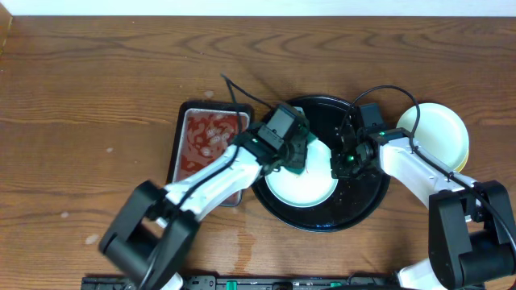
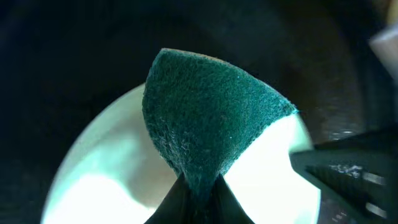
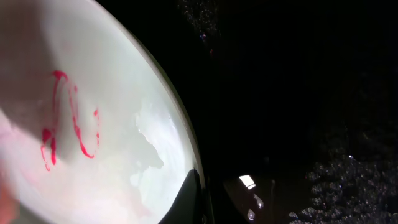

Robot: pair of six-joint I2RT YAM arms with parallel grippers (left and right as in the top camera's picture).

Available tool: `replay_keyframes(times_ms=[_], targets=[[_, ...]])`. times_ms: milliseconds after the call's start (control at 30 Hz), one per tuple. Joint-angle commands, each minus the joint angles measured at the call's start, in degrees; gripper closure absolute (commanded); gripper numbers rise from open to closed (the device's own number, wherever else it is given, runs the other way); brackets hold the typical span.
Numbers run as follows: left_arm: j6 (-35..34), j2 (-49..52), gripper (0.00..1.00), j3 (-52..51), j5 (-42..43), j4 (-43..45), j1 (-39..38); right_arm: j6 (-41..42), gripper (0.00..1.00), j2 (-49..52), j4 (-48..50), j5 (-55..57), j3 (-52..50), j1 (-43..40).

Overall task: Clean dirty plates on tray and stack at the side
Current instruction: 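Carry the sponge onto the remaining green plate with the left gripper, then scrub the green plate surface with the sponge in the left gripper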

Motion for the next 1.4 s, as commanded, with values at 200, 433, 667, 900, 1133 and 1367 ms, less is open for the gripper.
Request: replay_keyframes(times_ms=[200,433,667,900,1133,1367], targets=[[-2.1,5.7,0.93,0.7,-1.5,-5.5,-0.4,-0.4,0.99,-0.2,-0.7,-0.4,-1.1,1.0],[1.6,5.1,0.92,0.8,-13.3,-14.3,-0.2,-0.4,0.99,-0.2,-0.6,-0.4,-1.1,1.0],[1.9,0.1,0.93,0.8,-5.6,-10.4,-0.1,-0.4,0.99,-0.2,-0.6,-0.4,-1.1,1.0],[-5.4,1.4,0.93,0.7,0.7,-3.6,-1.3,-0.4,0.99,-0.2,-0.6,-0.4,-1.1,1.0],[-5.7,3.4,0.93,0.7,0.0,-2.1,-4.5,-0.4,0.99,-0.2,-0.6,-0.4,-1.1,1.0],[-5.3,5.7,0.93,0.7,-10.7,-9.6,-4.2,-0.4,0.99,-0.2,-0.7,-0.4,-1.1,1.0]])
